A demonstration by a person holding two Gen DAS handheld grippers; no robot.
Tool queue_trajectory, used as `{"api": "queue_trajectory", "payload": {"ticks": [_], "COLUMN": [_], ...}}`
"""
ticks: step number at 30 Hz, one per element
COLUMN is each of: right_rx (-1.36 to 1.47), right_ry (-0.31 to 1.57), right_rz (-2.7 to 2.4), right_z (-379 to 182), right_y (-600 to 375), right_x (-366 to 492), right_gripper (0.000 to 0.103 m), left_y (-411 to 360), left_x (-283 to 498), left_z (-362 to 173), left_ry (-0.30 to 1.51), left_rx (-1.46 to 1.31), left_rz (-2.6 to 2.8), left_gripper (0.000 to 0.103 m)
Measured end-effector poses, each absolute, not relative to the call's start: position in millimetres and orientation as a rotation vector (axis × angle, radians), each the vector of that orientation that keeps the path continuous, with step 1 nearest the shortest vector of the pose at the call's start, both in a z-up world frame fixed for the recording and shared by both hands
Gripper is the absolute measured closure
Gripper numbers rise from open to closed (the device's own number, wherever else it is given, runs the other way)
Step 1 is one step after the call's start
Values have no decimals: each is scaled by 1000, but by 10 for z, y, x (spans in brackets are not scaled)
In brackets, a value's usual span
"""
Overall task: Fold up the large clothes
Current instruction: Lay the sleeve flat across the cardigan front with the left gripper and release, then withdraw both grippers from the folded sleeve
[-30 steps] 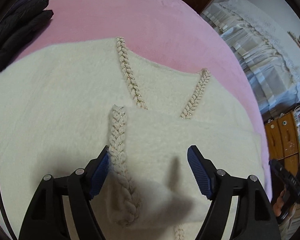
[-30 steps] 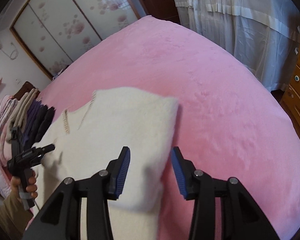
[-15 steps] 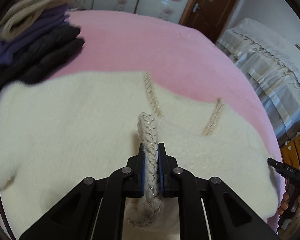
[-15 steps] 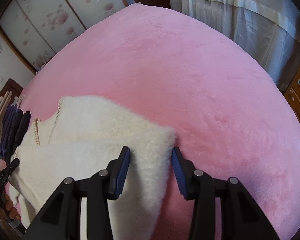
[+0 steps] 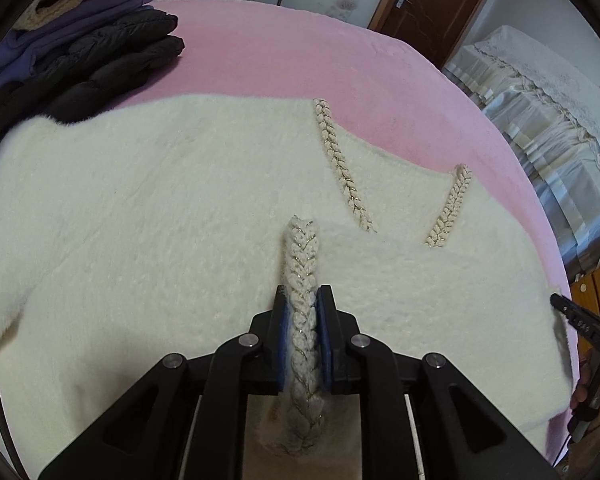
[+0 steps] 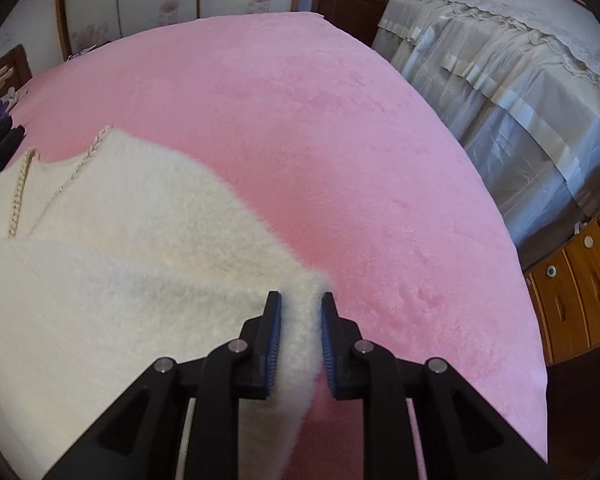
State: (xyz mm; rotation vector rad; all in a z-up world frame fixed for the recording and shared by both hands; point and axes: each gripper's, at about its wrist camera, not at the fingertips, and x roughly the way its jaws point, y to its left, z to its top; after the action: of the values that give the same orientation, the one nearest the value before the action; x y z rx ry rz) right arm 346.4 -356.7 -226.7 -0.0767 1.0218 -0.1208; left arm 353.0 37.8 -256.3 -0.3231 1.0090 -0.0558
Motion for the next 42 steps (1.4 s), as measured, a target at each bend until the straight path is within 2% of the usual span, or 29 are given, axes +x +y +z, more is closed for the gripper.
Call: {"api": "queue_trajectory", "payload": {"ticks": [5, 10, 12, 13, 14, 21, 23, 28, 30, 31, 33, 35, 42], "right_rx": [-59, -39, -16, -9, -8, -61, -36, -4, -7, 0, 43, 122, 233], "right_ry": [956, 873, 874, 878, 886, 928, 962, 983, 988, 992, 995, 994, 975], "right_rz": [-102, -70, -54, -41, -24, -66, -98, -105, -123, -129, -130, -116, -91], "right_z": [-1935, -1731, -1757, -1781, -1805, -2132, -2229, -2312, -2296, -2274, -2218, -2158, -1905], "right_y": [-3468, -3300, -3226, -3166, -3106, -2906, -2995, -3024, -2984, -2974, -2966, -2976, -2734], "right_x": [3082, 2525, 2358, 2300, 2254, 2137, 2151, 2121, 2109, 2107, 2083, 2032, 1766], "right_gripper": [81, 81, 85, 92, 95, 97, 103, 103, 103, 103, 100, 100, 100], "left_y": [485, 469, 367, 298, 239, -124, -126, -104, -87, -88, -90, -88, -85], "left_x": [3437, 3126, 3017, 2970, 2945, 2893, 2918, 2920, 2900, 2891, 2843, 2747, 2420], "left_z": [-2380, -2040, -1968, -1953, -1955, -2323, -2452, -2478, -2441, -2406, -2328, -2224, -1808], "left_ry": [1003, 925, 909, 906, 905, 1008, 1045, 1060, 1070, 1072, 1070, 1049, 987], "left_rx": [-325, -297, -274, -259, -247, -111, -81, -79, -80, -89, -121, -132, -156], "left_rz": [-34, -15, -47, -61, -72, -49, -44, -66, -72, -79, -97, -60, -89], "left_gripper": [76, 75, 75, 75, 75, 75, 76, 75, 71, 63, 33, 19, 19]}}
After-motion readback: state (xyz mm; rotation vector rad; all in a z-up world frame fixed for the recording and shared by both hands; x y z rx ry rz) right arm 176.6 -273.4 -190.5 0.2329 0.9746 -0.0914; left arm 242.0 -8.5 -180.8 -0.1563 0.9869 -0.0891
